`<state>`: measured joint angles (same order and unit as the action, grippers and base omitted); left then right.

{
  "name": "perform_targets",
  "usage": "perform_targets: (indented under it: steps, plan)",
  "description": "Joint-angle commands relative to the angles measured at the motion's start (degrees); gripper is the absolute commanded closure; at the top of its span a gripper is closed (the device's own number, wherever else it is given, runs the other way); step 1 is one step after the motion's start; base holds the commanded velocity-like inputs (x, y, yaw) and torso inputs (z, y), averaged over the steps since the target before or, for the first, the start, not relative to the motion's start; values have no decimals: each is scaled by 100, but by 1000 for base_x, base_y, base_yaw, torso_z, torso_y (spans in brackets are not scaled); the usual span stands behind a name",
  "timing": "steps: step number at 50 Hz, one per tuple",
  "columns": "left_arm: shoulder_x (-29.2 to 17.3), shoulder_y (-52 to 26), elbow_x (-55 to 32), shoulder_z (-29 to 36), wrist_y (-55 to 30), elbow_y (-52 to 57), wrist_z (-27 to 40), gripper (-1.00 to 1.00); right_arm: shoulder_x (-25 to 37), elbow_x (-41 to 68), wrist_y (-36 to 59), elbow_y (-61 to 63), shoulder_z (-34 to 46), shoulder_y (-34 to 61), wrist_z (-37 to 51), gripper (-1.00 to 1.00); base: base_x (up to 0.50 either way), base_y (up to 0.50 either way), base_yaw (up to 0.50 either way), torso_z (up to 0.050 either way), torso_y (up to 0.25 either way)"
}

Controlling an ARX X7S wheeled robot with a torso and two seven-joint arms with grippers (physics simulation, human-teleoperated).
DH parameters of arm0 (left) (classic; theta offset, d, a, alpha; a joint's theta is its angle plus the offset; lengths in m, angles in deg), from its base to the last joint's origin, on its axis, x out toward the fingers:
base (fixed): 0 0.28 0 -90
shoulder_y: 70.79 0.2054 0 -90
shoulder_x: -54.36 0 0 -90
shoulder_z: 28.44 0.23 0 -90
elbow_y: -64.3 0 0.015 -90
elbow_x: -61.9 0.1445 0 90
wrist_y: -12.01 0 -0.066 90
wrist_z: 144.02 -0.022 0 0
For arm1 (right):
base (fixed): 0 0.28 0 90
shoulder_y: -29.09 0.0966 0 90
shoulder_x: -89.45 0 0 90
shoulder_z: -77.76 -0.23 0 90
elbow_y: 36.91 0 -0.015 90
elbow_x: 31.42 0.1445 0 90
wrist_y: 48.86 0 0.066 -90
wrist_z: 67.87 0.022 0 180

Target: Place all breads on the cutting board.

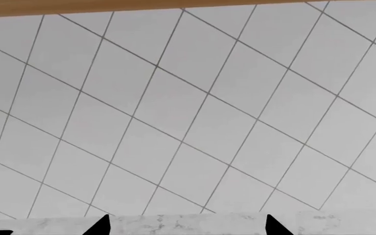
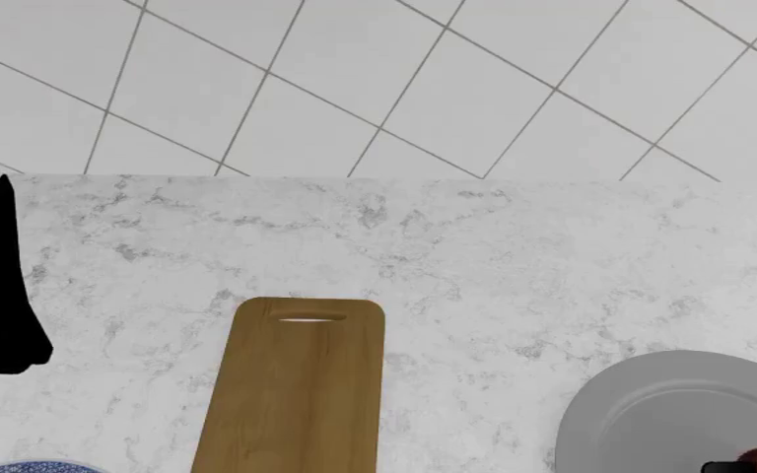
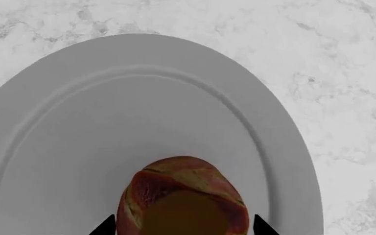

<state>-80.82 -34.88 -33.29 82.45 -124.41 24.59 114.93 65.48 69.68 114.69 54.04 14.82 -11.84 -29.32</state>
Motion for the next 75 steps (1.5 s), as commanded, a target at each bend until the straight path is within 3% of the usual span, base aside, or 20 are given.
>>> perform_targets:
  steps: [1,2,16,22,30,43,49,59,66,68,75]
  plan:
    - [-3,14,21,17,9,-3,-8,-100,-55,-222,-86,-35,58,-91,-180,-100,0,0,0,0,0]
    - [-4,27,33,14,14,-8,-18,-100,-66,-212,-69,-39,50,-25,-149,100,0,0,0,0,0]
    - [-35,27,31,10,34,-15,-30,-100,-226,634,714,93,151,1354,580,100,0,0,0,0,0]
    - [-31,-19,-9,32,28,-10,17,-100,-782,1420,1298,-357,651,2861,1196,100,0,0,0,0,0]
    - [-44,51,74,24,44,-29,-70,-100,-1559,1239,1541,-1066,1146,4158,1012,100,0,0,0,0,0]
    - [-94,276,291,-23,103,-45,-265,-100,-3073,-1266,1169,-2234,2189,5215,-1519,100,0,0,0,0,0]
    - [-96,309,321,-20,114,-51,-283,-100,-4005,-2663,508,-3491,3181,5878,-3318,100,0,0,0,0,0]
    - [-172,465,427,-85,179,-69,-419,-100,-5032,-3534,-360,-4983,3949,5983,-4881,100,0,0,0,0,0]
    - [-188,514,488,-90,191,-93,-467,-100,-6340,-4366,-1344,-7058,4665,6079,-6566,100,0,0,0,0,0]
    - [-197,534,503,-95,197,-100,-483,-100,-6592,-4495,-1519,-7422,4774,6049,-6839,100,0,0,0,0,0]
    - [-237,694,644,-128,246,-96,-613,-100,-6601,-4015,-1510,-7012,4958,5831,-6491,100,0,0,0,0,0]
